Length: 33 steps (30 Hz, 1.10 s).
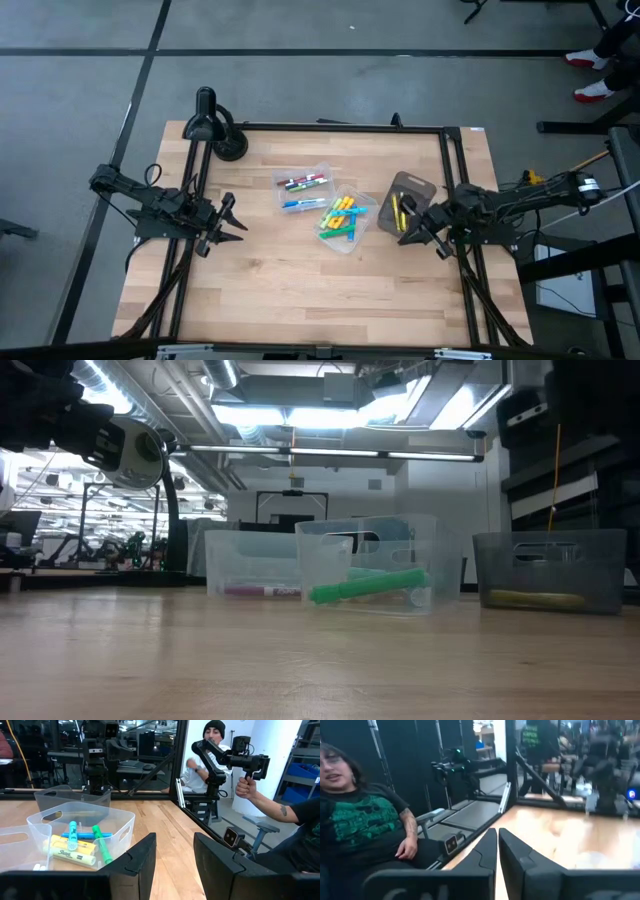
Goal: Pick & Place Markers
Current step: Return to Home Position
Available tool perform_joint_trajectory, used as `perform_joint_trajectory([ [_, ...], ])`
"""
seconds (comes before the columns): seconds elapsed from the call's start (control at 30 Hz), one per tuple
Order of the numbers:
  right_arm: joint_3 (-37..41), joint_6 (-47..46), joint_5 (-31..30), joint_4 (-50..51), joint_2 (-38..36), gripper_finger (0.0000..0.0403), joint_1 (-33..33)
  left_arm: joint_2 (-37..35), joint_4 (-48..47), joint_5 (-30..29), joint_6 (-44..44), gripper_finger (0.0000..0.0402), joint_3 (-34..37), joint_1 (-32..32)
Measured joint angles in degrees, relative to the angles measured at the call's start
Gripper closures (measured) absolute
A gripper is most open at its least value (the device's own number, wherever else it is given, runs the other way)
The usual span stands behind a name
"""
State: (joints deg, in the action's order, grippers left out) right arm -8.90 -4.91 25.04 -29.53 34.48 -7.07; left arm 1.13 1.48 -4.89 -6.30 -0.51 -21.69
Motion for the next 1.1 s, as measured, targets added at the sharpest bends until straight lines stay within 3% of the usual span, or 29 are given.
perform_joint_trajectory([
  [0.33, 3.9, 0.9, 0.5, 6.4, -14.8, 0.0384, 0.0, 0.0, 0.0, 0.0, 0.0, 0.0274, 0.0, 0.0],
  [0.67, 8.6, 3.6, -0.6, 8.2, -23.9, 0.0384, 0.0, 0.0, 0.0, 0.0, 0.0, 0.0274, 0.0, 0.0],
  [0.87, 8.6, 4.9, -6.1, 10.2, -26.0, 0.0384, 0.0, 0.0, 0.0, 0.0, 0.0, 0.0274, 0.0, 0.0],
  [1.1, 8.6, 7.1, -18.7, 17.6, -26.7, 0.0384, 0.0, 0.0, 0.0, 0.0, 0.0, 0.0274, 0.0, 0.0],
])
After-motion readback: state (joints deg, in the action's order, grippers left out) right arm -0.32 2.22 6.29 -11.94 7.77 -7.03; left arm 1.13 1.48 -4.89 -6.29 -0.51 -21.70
